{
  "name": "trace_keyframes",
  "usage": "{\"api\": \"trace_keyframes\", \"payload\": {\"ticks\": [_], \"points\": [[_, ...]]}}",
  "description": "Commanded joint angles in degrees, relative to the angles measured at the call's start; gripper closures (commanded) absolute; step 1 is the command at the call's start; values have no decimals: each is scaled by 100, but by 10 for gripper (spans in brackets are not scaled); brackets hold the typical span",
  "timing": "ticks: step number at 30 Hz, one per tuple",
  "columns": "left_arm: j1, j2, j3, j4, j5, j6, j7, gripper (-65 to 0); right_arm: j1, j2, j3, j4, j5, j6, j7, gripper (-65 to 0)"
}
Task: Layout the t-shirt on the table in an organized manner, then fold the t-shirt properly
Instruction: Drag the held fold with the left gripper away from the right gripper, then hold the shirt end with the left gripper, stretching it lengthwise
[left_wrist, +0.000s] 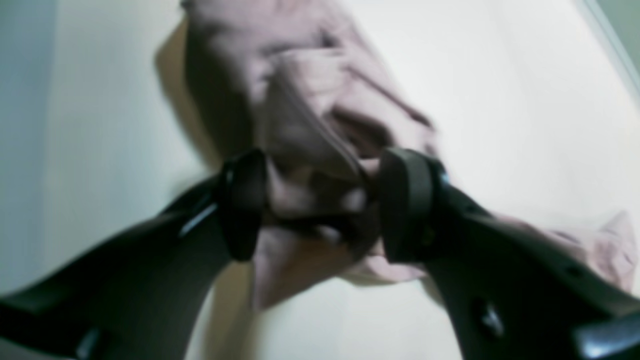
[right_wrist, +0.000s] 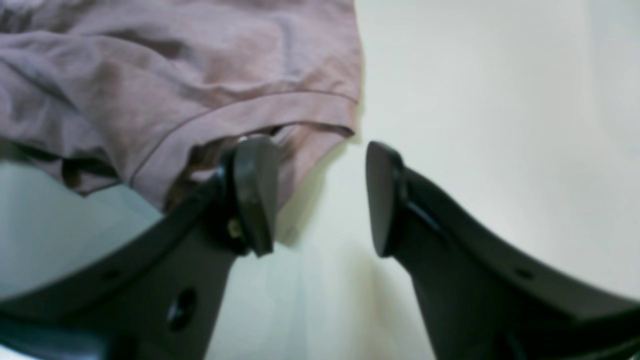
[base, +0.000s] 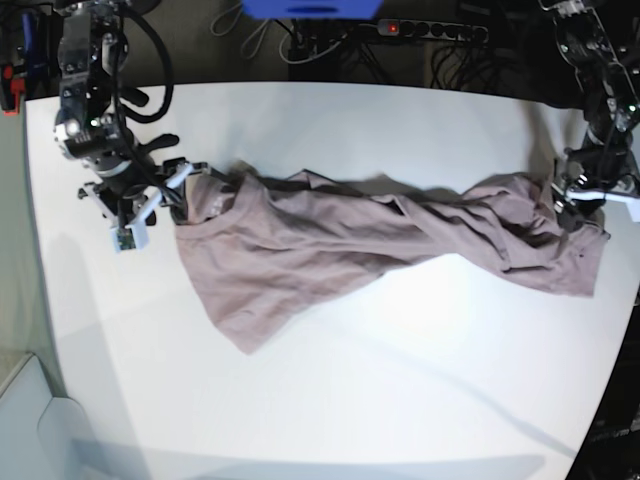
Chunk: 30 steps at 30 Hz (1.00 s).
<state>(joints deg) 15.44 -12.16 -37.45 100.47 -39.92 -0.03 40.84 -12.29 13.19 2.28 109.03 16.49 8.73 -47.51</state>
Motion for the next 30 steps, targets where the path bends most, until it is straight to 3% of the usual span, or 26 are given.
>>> {"api": "trace_keyframes", "payload": {"ticks": [1, 6, 9, 15, 21, 30], "points": [[-19, -36, -31, 270, -47, -27, -124, -352, 47, 39, 13, 116, 17, -16, 104, -294], [-63, 148, -13, 885, -179, -27, -124, -353, -23, 22, 13, 108, 17, -16, 104, -294], [-529, 227, 22, 780, -197, 16, -115, -353, -23, 22, 13, 99, 17, -16, 104, -294], [-1786, 342, 48, -847, 471, -10, 351, -353, -146, 30, 13, 108, 17, -16, 104, -294], [-2604, 298, 48, -2288, 1069, 25, 52, -353, -243, 57, 31, 99, 17, -16, 104, -294], [-3113, 192, 48, -3097, 1236, 34, -493, -353, -296, 162, 66, 99, 17, -16, 104, -294]]}}
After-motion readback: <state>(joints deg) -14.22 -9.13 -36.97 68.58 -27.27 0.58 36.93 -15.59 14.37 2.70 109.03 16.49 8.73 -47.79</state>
